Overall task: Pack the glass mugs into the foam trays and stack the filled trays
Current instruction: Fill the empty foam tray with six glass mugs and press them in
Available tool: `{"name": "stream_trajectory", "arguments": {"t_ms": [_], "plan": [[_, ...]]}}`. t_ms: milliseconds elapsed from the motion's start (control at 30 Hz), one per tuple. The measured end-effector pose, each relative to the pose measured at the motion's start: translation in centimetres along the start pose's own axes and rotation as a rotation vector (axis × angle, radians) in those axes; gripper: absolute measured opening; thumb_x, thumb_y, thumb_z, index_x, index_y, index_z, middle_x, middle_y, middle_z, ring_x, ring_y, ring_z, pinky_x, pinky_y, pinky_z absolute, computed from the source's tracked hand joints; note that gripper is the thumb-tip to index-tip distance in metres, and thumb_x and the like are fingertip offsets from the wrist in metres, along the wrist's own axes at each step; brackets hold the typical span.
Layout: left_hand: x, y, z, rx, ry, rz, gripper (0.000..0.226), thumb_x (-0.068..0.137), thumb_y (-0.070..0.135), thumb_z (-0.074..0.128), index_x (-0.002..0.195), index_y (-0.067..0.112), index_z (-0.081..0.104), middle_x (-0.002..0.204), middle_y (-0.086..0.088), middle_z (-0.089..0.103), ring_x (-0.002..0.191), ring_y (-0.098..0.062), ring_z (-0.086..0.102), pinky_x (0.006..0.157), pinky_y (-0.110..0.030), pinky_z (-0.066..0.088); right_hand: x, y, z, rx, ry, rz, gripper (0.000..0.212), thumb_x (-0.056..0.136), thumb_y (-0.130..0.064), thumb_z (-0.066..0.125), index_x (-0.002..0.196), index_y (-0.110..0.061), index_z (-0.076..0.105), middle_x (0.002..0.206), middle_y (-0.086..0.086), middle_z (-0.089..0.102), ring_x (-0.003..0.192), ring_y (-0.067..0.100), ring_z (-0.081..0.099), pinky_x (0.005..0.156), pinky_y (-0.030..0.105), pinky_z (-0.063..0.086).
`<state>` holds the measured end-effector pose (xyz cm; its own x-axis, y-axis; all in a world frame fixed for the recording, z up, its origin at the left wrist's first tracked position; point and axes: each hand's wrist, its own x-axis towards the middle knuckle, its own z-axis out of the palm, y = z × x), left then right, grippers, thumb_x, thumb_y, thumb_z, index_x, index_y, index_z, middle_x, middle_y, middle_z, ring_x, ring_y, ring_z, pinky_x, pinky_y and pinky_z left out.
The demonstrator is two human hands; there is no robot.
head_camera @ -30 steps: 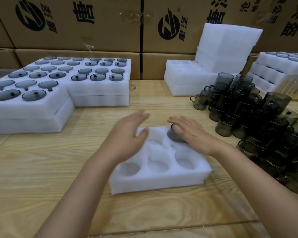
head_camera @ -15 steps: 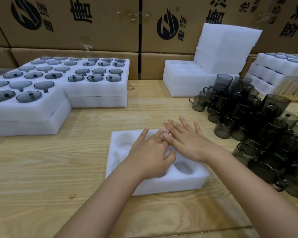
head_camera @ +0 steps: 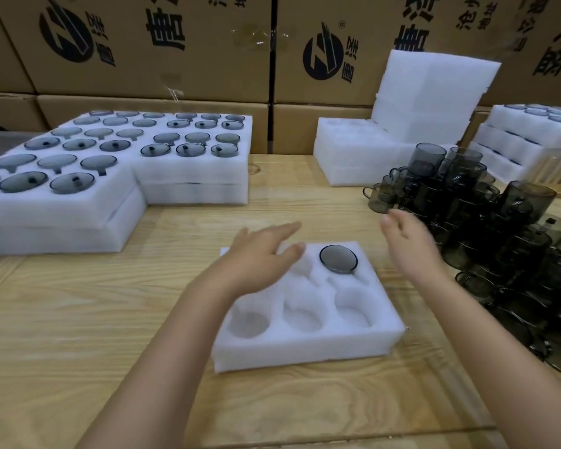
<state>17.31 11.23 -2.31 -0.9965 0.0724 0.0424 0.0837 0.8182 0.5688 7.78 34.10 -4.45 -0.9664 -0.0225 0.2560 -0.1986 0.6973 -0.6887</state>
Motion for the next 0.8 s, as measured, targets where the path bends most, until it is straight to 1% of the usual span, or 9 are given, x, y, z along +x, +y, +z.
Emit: {"name": "stream_trajectory", "arguments": {"t_ms": [33,100,200,300,400,500,600,700,800], "plan": [[0.0,-0.7,-0.5,0.010,0.034,-0.032,0.050,0.099,0.045,0.039,0.147,0.034,0.032,0.153,0.010,0.033,0.141,-0.013,0.026,0.118,-0.033,0.006,0.7,1.0,-0.9,-0.169,0.060,0.035,0.043,0.098,-0.027,0.042,0.127,0.003,0.050,0.138,0.019,0.046,0.129,0.032,0.037,0.107,0.038,0.030],[0.0,-2.0,-1.1,-0.024,0.052,-0.097,0.050,0.098,0.044,0.044,0.146,0.032,0.036,0.149,0.007,0.040,0.134,-0.017,0.039,0.111,-0.033,0.026,1.7,2.6,-2.1,-0.439,0.021,0.205,0.046,0.096,-0.028,0.041,0.129,0.004,0.046,0.145,0.020,0.031,0.134,0.036,0.023,0.107,0.046,0.026],[0.1,-3.8,-0.4,-0.310,0.063,-0.144,0.042,0.095,0.040,0.052,0.137,0.035,0.048,0.141,0.012,0.048,0.125,-0.010,0.047,0.093,-0.022,0.035,1.9,3.7,-2.5,-0.509,-0.129,0.378,0.045,0.097,-0.028,0.038,0.129,0.002,0.049,0.151,0.019,0.016,0.137,0.038,0.013,0.107,0.046,0.026],[0.2,-5.2,0.3,-0.753,0.260,-0.122,0.027,0.093,0.020,0.058,0.117,0.030,0.063,0.121,0.014,0.064,0.116,-0.003,0.057,0.084,-0.012,0.040,1.7,3.9,-2.0,-0.461,-0.096,0.301,0.038,0.096,-0.031,0.041,0.110,-0.002,0.061,0.146,0.024,0.026,0.136,0.038,0.016,0.106,0.044,0.028],[0.2,-6.5,0.8,-1.146,0.384,-0.109,0.032,0.089,0.002,0.055,0.115,0.017,0.064,0.116,0.001,0.070,0.110,-0.006,0.062,0.084,-0.019,0.046,1.2,3.6,-1.5,-0.505,-0.098,0.194,0.032,0.095,-0.032,0.046,0.073,-0.010,0.055,0.133,0.023,0.044,0.134,0.038,0.027,0.103,0.043,0.033],[0.1,-7.5,1.8,-1.307,0.393,-0.160,0.034,0.087,-0.004,0.050,0.112,0.014,0.064,0.115,-0.006,0.069,0.107,-0.018,0.064,0.081,-0.027,0.052,0.6,2.7,-1.3,-0.535,-0.138,0.074,0.028,0.091,-0.028,0.053,0.067,-0.013,0.051,0.114,0.015,0.052,0.118,0.040,0.044,0.091,0.040,0.041],[0.3,-7.8,2.4,-1.265,0.346,-0.134,0.032,0.078,0.001,0.057,0.107,0.011,0.066,0.105,-0.007,0.071,0.095,-0.019,0.067,0.072,-0.027,0.056,0.6,1.8,-1.3,-0.554,-0.290,0.033,0.037,0.093,-0.040,0.049,0.089,-0.008,0.068,0.120,0.010,0.053,0.124,0.031,0.041,0.093,0.036,0.037],[0.4,-7.8,2.6,-1.242,0.310,-0.113,0.039,0.068,0.011,0.058,0.106,0.011,0.067,0.104,-0.008,0.071,0.089,-0.019,0.069,0.069,-0.027,0.056,0.8,1.1,-1.7,-0.505,-0.356,0.012,0.045,0.095,-0.041,0.047,0.119,-0.005,0.061,0.139,0.009,0.043,0.130,0.024,0.039,0.098,0.032,0.034],[0.4,-8.0,2.7,-1.256,0.302,-0.109,0.041,0.067,0.012,0.057,0.107,0.011,0.067,0.105,-0.009,0.071,0.091,-0.021,0.068,0.071,-0.029,0.056,1.1,0.6,-2.5,-0.566,-0.480,-0.074,0.044,0.093,-0.033,0.054,0.131,-0.011,0.052,0.157,0.003,0.017,0.139,0.020,0.029,0.108,0.032,0.030]]}}
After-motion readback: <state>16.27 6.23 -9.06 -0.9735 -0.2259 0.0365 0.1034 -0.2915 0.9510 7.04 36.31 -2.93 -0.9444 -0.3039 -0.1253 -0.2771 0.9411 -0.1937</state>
